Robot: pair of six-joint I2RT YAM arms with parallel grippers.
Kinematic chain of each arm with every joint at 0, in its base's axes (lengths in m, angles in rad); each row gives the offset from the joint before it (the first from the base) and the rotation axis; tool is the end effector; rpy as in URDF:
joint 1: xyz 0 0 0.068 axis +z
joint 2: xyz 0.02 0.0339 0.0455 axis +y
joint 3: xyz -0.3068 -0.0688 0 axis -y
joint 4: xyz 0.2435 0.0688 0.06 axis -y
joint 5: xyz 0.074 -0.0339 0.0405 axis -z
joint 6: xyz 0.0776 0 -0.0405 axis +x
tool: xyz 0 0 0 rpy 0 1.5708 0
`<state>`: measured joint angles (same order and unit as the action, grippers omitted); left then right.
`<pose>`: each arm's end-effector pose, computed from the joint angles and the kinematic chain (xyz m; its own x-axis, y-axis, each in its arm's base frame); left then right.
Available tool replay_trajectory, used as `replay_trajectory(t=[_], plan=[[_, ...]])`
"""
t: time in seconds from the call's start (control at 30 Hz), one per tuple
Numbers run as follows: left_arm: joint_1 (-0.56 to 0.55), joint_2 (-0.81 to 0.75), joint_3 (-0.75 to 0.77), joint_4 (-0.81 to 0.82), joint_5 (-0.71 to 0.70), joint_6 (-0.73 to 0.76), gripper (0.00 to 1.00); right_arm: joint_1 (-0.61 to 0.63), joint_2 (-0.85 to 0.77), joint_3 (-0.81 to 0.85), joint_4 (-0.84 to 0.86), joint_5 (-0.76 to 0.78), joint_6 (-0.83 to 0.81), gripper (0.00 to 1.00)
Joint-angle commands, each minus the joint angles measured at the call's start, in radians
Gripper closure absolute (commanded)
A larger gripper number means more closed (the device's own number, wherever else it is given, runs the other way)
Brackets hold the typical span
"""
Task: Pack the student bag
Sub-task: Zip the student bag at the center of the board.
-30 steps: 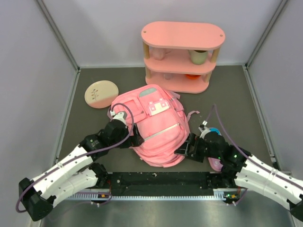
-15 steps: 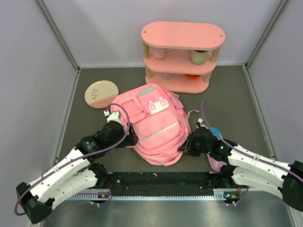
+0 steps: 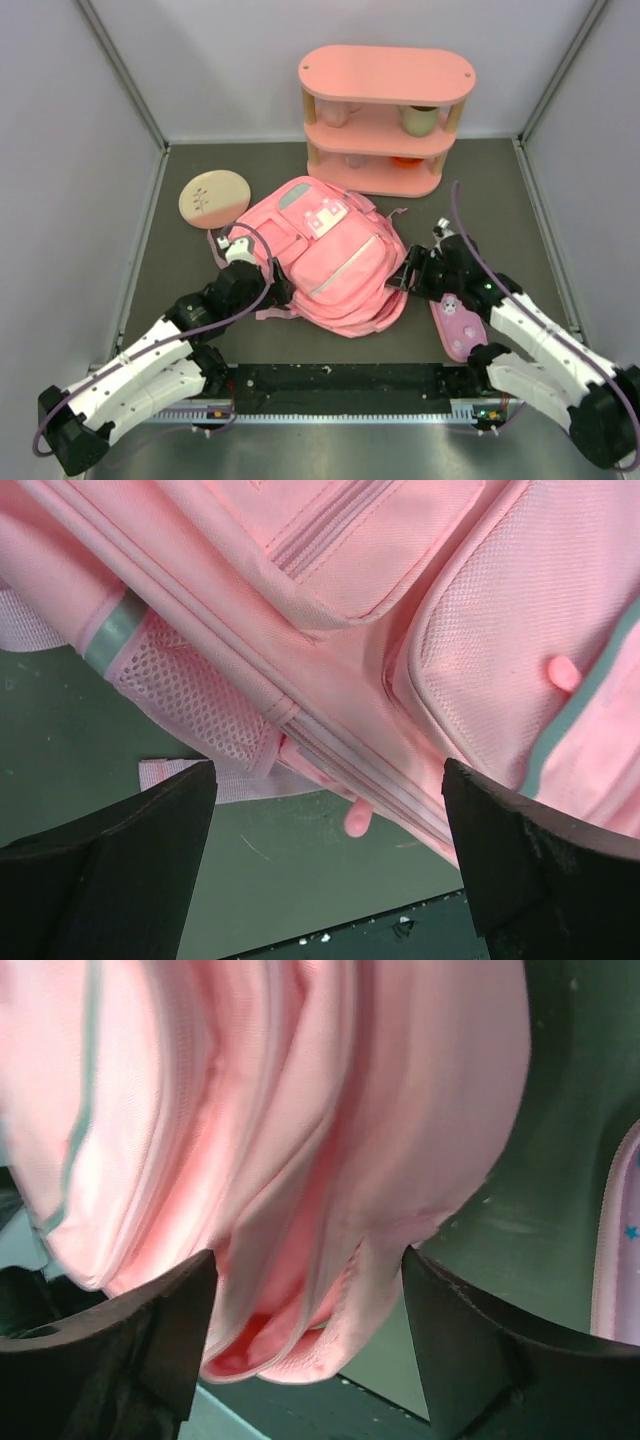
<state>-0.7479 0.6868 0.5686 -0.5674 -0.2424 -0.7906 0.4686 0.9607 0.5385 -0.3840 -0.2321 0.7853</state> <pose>0.1206 -0.0865 0.2444 -0.6990 -0.2928 -0.6525 0.0387 0.8956 -0.4433 0.1654 0.1037 0.2120 -0.8665 0.3326 -0.3722 0.0439 0.7936 0.6068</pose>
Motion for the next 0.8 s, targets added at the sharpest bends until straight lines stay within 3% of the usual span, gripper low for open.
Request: replay_trajectory(t=[0.0,0.13,0.33,0.43,0.57,0.6,0.67,0.7,0.77], plan=[[0.012,0.017,-0.05,0.138,-0.067,-0.059,0.01,0.002,-0.241,0.057,0.014,-0.025,-0.031,0.24],[0.051,0.014,-0.101,0.253,-0.038,-0.064,0.01,0.112,-0.41,0.023,-0.082,-0.041,0.044,0.25],[0.116,0.105,-0.104,0.349,0.018,-0.03,0.01,0.448,-0.493,-0.072,-0.061,0.117,0.228,0.28],[0.128,0.158,-0.095,0.397,0.069,-0.016,0.11,0.629,-0.444,-0.062,0.0,0.229,0.29,0.3],[0.13,0.191,-0.078,0.414,0.089,-0.01,0.21,0.873,-0.26,0.052,-0.019,0.539,0.298,0.3],[0.131,0.192,-0.076,0.413,0.092,-0.007,0.31,0.915,-0.178,0.081,-0.035,0.604,0.319,0.3],[0.134,0.189,-0.078,0.413,0.104,-0.009,0.4,1.037,-0.093,0.152,-0.055,0.785,0.356,0.29],[0.134,0.188,-0.079,0.417,0.11,-0.01,0.53,1.073,-0.017,0.169,-0.058,0.831,0.399,0.29],[0.134,0.184,-0.082,0.431,0.126,-0.012,0.64,1.134,0.047,0.215,-0.053,0.913,0.452,0.27]])
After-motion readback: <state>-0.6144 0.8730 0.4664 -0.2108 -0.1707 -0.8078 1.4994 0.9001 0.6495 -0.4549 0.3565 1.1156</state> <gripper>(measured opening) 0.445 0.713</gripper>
